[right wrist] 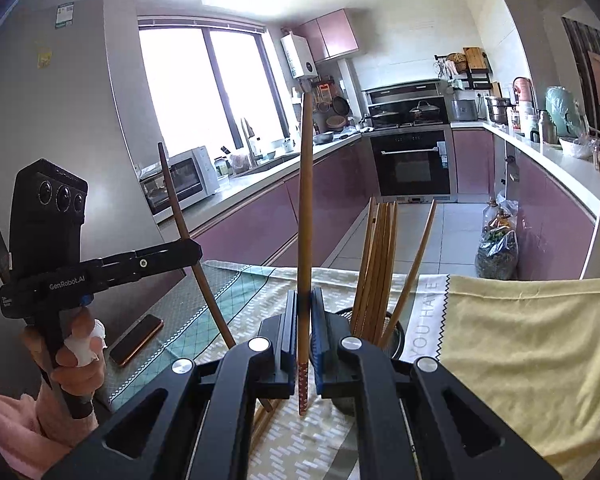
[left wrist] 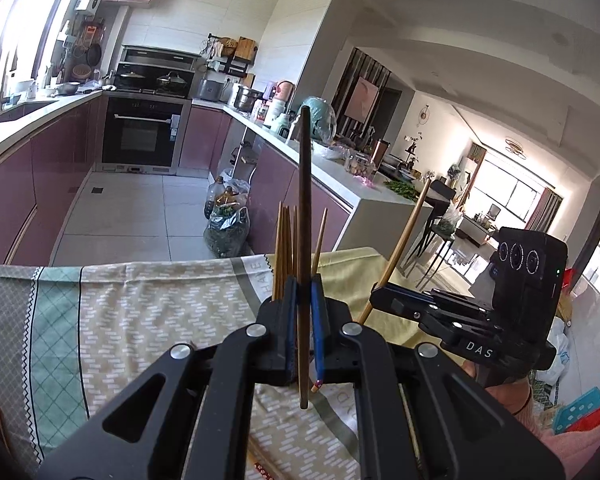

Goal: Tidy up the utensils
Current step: 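Lift both chopsticks upright and lower them into the mesh cup, then open both grippers to release the chopsticks into the cup and withdraw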

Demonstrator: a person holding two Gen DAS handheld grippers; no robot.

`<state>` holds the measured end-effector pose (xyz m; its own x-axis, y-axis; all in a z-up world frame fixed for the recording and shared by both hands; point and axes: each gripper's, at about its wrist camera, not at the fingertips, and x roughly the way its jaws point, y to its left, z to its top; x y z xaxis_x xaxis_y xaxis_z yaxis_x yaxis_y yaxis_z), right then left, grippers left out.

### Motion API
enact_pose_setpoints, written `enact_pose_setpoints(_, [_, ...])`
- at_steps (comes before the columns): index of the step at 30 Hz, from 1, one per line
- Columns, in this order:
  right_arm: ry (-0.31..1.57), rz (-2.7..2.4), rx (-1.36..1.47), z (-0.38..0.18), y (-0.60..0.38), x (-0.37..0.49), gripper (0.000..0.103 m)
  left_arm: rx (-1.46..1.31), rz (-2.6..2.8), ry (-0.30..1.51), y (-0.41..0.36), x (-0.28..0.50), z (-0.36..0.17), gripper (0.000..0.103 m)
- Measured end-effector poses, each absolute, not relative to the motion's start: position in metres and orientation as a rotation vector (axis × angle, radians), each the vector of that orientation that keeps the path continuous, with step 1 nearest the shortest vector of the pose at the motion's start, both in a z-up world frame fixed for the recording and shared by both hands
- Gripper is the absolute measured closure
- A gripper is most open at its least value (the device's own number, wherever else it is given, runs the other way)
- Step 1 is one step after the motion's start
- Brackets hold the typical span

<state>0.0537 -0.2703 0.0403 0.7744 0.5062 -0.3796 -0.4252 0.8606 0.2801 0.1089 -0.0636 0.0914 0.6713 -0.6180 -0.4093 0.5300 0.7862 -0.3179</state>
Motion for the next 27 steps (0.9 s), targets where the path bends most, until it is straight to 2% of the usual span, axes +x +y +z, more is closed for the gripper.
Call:
enact_pose_setpoints(13, [0.408, 0.439, 0.151, 0.058, -0.276, 0.072, 0.097, -0.123, -0.633, 0.435, -0.100, 0.138, 0.118, 0.096])
enact_pose_setpoints(27, [0.548, 0.432, 0.151, 0.020, -0.264, 0.105, 0.097, 0.048, -0.599, 0.601, -0.132, 0.166, 0.072, 0.096])
